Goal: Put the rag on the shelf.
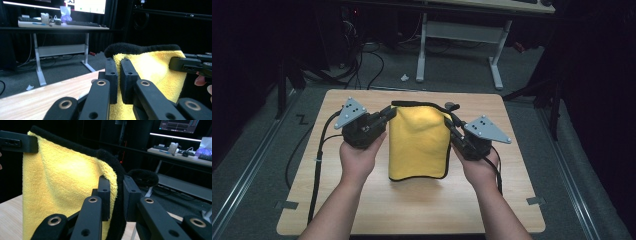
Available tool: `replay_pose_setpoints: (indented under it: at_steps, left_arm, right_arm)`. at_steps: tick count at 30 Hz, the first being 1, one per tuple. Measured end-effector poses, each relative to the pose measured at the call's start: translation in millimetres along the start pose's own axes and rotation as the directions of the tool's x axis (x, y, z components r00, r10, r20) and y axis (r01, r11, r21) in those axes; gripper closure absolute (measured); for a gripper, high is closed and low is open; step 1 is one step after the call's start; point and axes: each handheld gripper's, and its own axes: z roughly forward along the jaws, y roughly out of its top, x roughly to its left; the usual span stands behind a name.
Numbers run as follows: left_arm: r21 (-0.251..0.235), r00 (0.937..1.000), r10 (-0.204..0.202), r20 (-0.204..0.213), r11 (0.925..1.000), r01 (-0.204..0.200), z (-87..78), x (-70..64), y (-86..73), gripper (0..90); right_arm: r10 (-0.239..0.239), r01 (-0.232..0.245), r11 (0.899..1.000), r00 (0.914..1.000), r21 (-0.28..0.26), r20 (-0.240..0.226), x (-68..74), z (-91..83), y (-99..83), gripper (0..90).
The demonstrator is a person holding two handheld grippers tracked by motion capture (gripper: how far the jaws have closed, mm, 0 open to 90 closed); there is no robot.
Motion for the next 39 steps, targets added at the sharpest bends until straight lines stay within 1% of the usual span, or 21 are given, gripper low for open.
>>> replay_pose_setpoints:
  at_steps: [3,6,9,11,12,14,15,18,22,23,24,26,28,29,31,32,33,34,36,38,39]
  left_arm:
    - [-0.002,0.9998,0.017,-0.006,0.9999,-0.017,2.8,1.7,6.8,85.9]
    - [0.004,0.9999,0.007,-0.011,1.0,-0.007,9.4,6.7,12.0,86.2]
    - [0.012,0.9994,0.028,-0.023,0.9995,-0.028,16.0,10.6,17.0,86.2]
    - [0.016,0.9993,0.026,-0.027,0.9995,-0.026,20.9,14.3,20.1,86.2]
    - [0.018,0.9991,0.03,-0.03,0.9994,-0.029,23.5,16.0,21.7,86.2]
    - [0.023,0.9985,0.037,-0.041,0.9991,-0.036,32.4,20.8,25.9,86.2]
    - [0.023,0.9985,0.037,-0.041,0.9991,-0.036,32.4,20.8,25.9,86.2]
    - [0.027,0.9978,0.04,-0.054,0.9989,-0.038,42.1,27.1,31.2,86.2]
    - [0.032,0.9948,0.066,-0.078,0.9974,-0.064,57.8,33.5,35.7,86.2]
    - [0.03,0.9946,0.065,-0.081,0.9976,-0.063,62.0,36.0,35.8,86.2]
    - [0.031,0.9947,0.064,-0.081,0.9977,-0.061,66.0,39.1,35.6,86.2]
    - [0.034,0.9944,0.042,-0.097,0.9987,-0.039,78.7,48.4,31.1,86.2]
    - [0.035,0.9942,0.035,-0.101,0.9989,-0.032,83.1,51.0,28.7,86.1]
    - [0.038,0.9937,0.037,-0.106,0.9987,-0.033,87.2,53.9,26.5,86.1]
    - [0.051,0.9926,0.042,-0.114,0.998,-0.037,95.1,59.8,22.7,86.1]
    - [0.06,0.9918,0.054,-0.116,0.9971,-0.047,98.8,62.4,21.5,86.1]
    - [0.082,0.9903,0.078,-0.115,0.9942,-0.069,105.6,67.4,19.2,86.0]
    - [0.082,0.9903,0.078,-0.115,0.9942,-0.069,105.6,67.4,19.2,86.1]
    - [0.099,0.9914,0.066,-0.113,0.9935,-0.055,111.0,74.3,14.8,86.0]
    - [0.13,0.99,0.075,-0.119,0.9897,-0.059,118.0,79.2,7.8,86.0]
    - [0.142,0.9902,0.072,-0.12,0.9884,-0.055,120.9,81.3,3.6,86.0]
  right_arm:
    - [0.0,0.0,1.0,1.0,-0.008,0.003,-1.8,2.1,5.2,79.9]
    - [-0.002,0.002,1.0,0.9999,-0.007,0.01,-5.2,6.7,11.5,79.9]
    - [-0.002,0.002,1.0,0.9999,-0.013,0.013,-11.1,13.8,20.5,79.9]
    - [-0.005,0.005,1.0,0.9998,-0.015,0.018,-12.7,15.9,22.2,79.9]
    - [-0.011,0.011,1.0,0.9997,-0.019,0.023,-14.9,18.3,23.4,79.9]
    - [-0.001,0.001,1.0,0.9997,-0.017,0.024,-22.5,27.0,25.8,79.9]
    - [-0.001,0.001,1.0,0.9997,-0.017,0.024,-22.5,27.0,25.8,79.9]
    - [0.01,-0.01,1.0,0.9997,-0.028,0.022,-32.2,37.2,30.7,79.9]
    - [0.012,-0.012,1.0,0.9994,-0.024,0.032,-38.3,46.0,35.0,79.9]
    - [0.025,-0.024,0.999,0.9992,-0.028,0.031,-44.0,52.3,36.4,80.0]
    - [0.025,-0.024,0.999,0.9992,-0.028,0.031,-44.0,52.3,36.4,80.0]
    - [0.056,-0.055,0.998,0.9983,-0.028,0.019,-51.8,62.4,34.5,80.1]
    - [0.039,-0.039,0.999,0.9989,-0.021,0.026,-55.9,71.2,31.4,80.1]
    - [0.039,-0.039,0.999,0.9989,-0.021,0.026,-55.9,71.2,31.4,80.1]
    - [0.043,-0.043,0.999,0.9988,-0.004,0.023,-61.3,80.3,27.7,80.1]
    - [0.038,-0.038,0.999,0.9991,0.013,0.021,-65.6,88.7,24.9,80.2]
    - [0.032,-0.033,0.999,0.9992,0.024,0.023,-67.2,92.6,23.8,80.3]
    - [0.032,-0.033,0.999,0.9992,0.024,0.023,-67.2,92.6,23.8,80.3]
    - [0.018,-0.019,0.999,0.9996,0.045,0.023,-70.1,99.8,21.1,80.3]
    - [0.008,-0.009,0.998,0.9998,0.065,0.019,-73.0,107.8,17.3,80.3]
    - [-0.004,0.002,0.996,0.9997,0.094,0.022,-75.3,115.6,11.9,80.3]
